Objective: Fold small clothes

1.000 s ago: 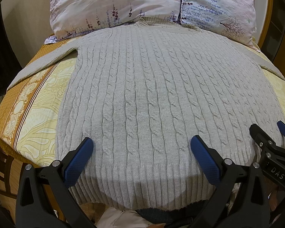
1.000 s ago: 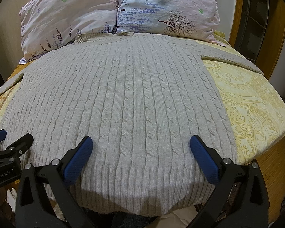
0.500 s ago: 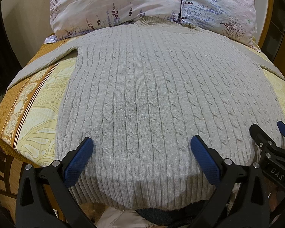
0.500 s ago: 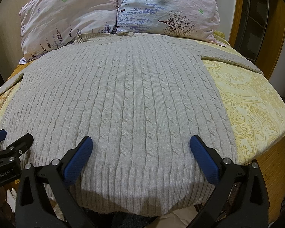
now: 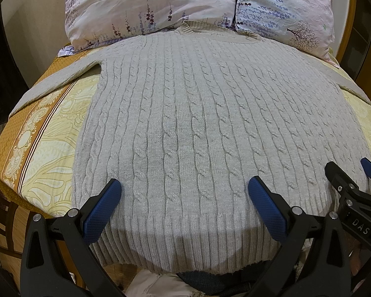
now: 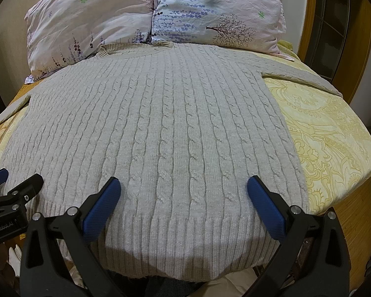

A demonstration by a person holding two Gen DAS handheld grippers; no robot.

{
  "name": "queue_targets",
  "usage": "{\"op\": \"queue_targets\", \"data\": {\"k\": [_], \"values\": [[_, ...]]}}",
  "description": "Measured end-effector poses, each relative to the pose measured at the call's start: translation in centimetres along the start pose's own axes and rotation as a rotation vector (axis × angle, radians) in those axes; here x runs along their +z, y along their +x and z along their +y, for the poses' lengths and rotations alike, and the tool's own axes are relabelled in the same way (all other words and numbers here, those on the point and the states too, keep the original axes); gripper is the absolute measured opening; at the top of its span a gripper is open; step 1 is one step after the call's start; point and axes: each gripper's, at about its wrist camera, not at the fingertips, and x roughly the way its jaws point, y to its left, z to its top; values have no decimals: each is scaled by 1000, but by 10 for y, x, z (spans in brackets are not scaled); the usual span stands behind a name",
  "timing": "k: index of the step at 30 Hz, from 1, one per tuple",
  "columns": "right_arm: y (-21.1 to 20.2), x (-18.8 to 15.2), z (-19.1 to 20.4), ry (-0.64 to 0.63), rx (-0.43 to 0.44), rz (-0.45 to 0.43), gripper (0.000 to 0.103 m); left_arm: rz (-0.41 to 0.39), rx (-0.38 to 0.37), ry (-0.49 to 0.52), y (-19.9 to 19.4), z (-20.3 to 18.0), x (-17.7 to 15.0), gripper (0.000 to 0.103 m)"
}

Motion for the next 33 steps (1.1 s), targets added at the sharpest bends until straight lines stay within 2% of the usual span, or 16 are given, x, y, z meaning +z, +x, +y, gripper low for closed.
{"op": "queue_targets", "data": {"k": [24,33], "values": [[0,0,1,-6,1,4,101,4,-1,2,0,0,0,102],[4,1,-2,-38,21,3,101,39,-2,8,2,0,5,102]]}}
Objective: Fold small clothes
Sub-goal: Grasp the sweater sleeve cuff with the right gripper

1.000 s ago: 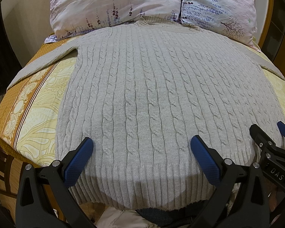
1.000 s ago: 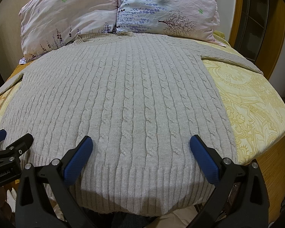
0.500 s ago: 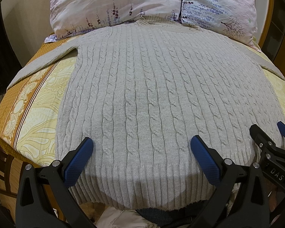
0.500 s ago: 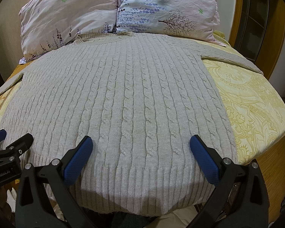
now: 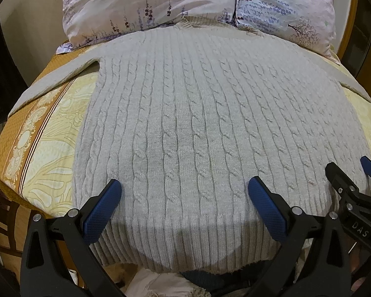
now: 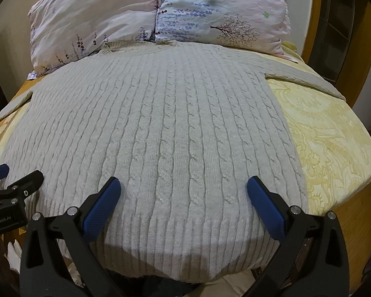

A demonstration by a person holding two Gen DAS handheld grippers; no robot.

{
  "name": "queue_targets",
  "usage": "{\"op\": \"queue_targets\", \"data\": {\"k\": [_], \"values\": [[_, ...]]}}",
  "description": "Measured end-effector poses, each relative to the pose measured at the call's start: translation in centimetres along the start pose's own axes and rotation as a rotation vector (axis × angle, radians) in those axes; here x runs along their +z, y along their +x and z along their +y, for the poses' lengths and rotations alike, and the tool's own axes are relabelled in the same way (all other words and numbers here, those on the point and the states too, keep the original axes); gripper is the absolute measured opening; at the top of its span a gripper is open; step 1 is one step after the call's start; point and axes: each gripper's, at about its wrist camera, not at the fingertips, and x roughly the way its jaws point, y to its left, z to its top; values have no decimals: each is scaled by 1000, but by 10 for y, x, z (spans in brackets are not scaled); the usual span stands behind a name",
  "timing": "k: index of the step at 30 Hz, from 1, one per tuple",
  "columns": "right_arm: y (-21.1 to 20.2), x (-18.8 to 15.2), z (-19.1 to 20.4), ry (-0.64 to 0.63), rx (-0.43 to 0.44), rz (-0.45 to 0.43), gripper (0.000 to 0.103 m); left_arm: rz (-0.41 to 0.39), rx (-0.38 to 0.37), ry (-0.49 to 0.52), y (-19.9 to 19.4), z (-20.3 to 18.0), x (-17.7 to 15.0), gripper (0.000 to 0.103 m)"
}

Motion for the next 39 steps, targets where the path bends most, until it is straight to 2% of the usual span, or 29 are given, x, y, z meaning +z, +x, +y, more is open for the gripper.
{"op": "queue_targets", "data": {"k": [5,8,11,16,18,20,23,27,33,35,39], "values": [[-1,-2,-2,-54,44,-41,101,27,-9,5,4,2,6,102],[1,4,-11,-86,93,-53,101,15,-33,20,5,3,15,102],[0,27,-48,-8,123,-91,101,-53,-61,25,1,8,29,102],[20,89,-146,263,159,-106,101,-174,-179,12,-2,23,61,102],[35,107,-180,344,148,-97,97,-183,-182,38,1,23,79,102],[57,125,-220,448,144,-62,84,-173,-164,56,5,23,95,102],[86,139,-276,641,153,-21,71,-171,-152,46,14,27,120,102],[116,141,-330,873,134,8,63,-136,-211,-12,33,35,149,102],[136,151,-351,916,123,-18,49,-109,-224,-15,59,33,173,102],[139,151,-361,944,115,-27,35,-108,-252,-21,67,33,177,102],[139,148,-387,1004,46,-74,28,-91,-287,-52,80,34,181,102]]}}
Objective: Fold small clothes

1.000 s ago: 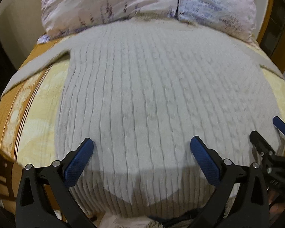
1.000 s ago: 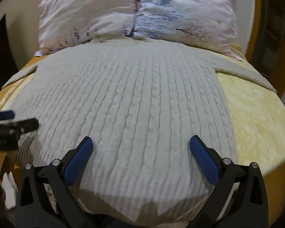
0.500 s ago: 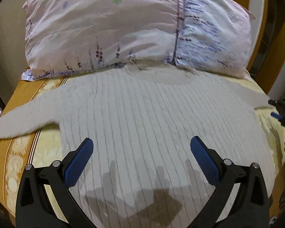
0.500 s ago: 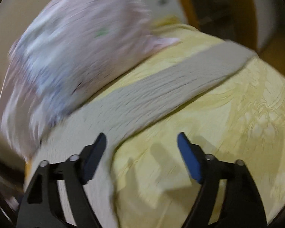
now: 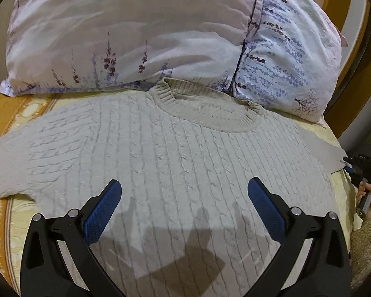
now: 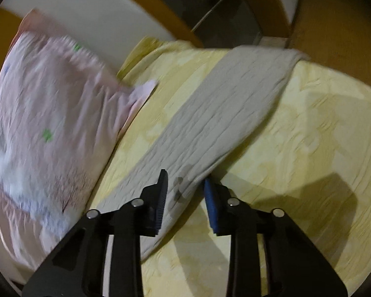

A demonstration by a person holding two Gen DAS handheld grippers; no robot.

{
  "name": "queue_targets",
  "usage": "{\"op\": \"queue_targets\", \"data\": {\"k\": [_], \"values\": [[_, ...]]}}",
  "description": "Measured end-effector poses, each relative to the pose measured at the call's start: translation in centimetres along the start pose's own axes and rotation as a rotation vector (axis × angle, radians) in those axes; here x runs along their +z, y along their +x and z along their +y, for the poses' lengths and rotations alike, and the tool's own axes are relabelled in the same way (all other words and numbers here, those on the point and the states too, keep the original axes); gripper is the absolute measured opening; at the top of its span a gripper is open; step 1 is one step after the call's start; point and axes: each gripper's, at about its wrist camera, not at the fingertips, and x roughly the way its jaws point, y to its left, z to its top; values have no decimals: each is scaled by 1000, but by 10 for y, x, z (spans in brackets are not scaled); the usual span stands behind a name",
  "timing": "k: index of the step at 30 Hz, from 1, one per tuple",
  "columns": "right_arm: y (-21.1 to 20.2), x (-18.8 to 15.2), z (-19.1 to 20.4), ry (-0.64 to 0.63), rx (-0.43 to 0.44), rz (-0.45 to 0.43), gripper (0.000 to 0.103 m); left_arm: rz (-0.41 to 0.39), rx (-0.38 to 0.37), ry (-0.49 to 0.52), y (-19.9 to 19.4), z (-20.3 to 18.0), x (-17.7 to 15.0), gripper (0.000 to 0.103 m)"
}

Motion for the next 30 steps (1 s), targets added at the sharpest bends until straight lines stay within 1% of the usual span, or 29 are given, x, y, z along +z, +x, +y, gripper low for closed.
{"op": "queue_targets", "data": {"k": [1,3,5,7,9,12,15,16,17,18,19,21,22,24,25,27,30], "values": [[0,3,-4,7,-7,-14,28,5,0,-1,2,0,0,102],[0,8,-9,19,-17,-32,22,14,-2,-2,8,1,2,102],[3,9,-9,5,-33,-37,11,18,-17,-12,11,3,4,102],[2,8,-1,-47,-56,-60,8,19,-36,-30,14,7,6,102],[-6,5,7,-92,-59,-89,7,18,-49,-44,15,9,7,102],[-24,-2,38,-188,-22,-136,7,7,-56,-50,14,12,8,102],[-37,-16,71,-263,56,-132,7,-1,-71,-59,12,15,8,102],[-43,-27,89,-298,110,-119,7,-5,-77,-64,11,16,9,102],[-45,-34,99,-316,142,-105,7,-8,-82,-69,10,16,9,102],[-48,-49,117,-351,200,-75,7,-11,-85,-72,9,17,8,102],[-48,-60,130,-376,236,-50,7,-13,-88,-74,9,17,9,102],[-44,-88,155,-439,295,13,7,-18,-96,-76,7,17,8,102],[-38,-112,173,-495,330,70,7,-20,-100,-77,7,17,8,102],[-29,-140,189,-558,352,138,7,-22,-107,-78,5,16,7,102],[-20,-162,197,-595,359,189,7,-22,-110,-79,5,16,7,102],[-2,-192,205,-645,345,266,7,-24,-121,-83,3,16,5,102],[18,-215,203,-654,314,334,7,-18,-137,-90,2,15,4,101]]}}
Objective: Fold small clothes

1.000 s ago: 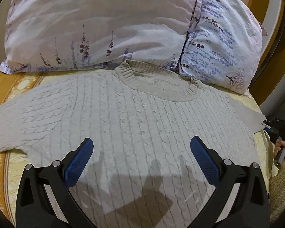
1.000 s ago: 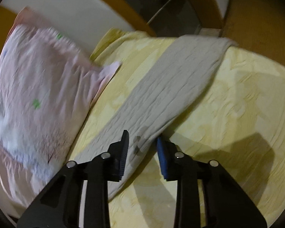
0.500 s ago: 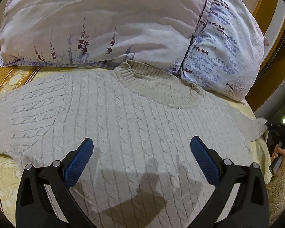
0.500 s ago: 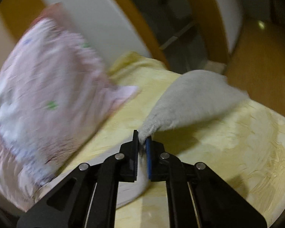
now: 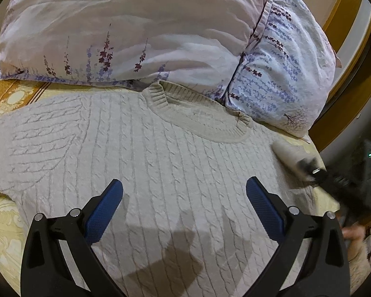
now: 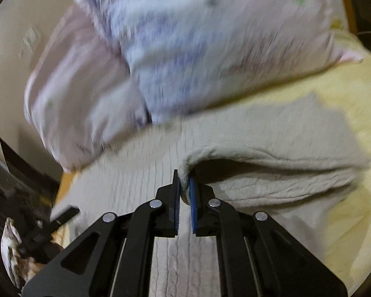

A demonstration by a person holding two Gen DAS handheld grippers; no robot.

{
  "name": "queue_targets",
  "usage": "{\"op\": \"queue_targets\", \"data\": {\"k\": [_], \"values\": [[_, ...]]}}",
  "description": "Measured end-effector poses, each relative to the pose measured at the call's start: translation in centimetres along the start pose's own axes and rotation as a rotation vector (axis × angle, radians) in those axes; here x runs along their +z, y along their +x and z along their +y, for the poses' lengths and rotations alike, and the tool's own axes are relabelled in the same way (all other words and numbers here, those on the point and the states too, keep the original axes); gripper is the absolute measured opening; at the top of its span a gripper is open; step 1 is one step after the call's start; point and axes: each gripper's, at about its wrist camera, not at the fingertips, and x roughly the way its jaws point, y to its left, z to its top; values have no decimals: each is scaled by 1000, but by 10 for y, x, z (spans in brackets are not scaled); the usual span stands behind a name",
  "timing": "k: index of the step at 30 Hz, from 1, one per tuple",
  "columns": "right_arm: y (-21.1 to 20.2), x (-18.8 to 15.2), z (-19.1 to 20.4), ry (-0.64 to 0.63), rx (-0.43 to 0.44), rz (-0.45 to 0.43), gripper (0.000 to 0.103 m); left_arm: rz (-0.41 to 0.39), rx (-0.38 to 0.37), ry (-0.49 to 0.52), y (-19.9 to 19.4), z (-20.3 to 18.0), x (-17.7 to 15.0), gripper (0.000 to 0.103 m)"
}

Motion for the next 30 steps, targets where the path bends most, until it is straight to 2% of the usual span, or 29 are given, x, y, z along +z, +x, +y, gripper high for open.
{"op": "queue_targets", "data": {"k": [1,4,5,7,11,13,16,20,22,26,30], "values": [[7,-5,-3,9,4,24,8,3,-9,0,0,0,-1,101],[9,-14,-10,75,41,49,25,11,-32,4,0,-1,-2,101],[7,-11,-15,109,57,42,34,12,-39,5,0,-1,-3,101],[-6,-11,-25,156,54,2,42,13,-55,-2,-1,0,-3,101],[-26,2,-52,273,-1,-78,43,9,-77,-34,-4,6,-2,101],[-32,6,-65,319,-47,-116,42,6,-78,-55,-5,11,-1,101],[-41,13,-76,344,-113,-159,35,3,-84,-83,-8,20,-2,97],[-47,25,-68,277,-193,-190,10,-7,-92,-128,-11,32,-2,92],[-50,30,-48,205,-171,-210,9,-17,-103,-149,-15,39,-1,91],[-41,35,18,25,-59,-204,8,-43,-131,-187,-21,50,0,90],[-4,23,84,-127,49,-99,8,-65,-164,-209,-29,55,0,89]]}}
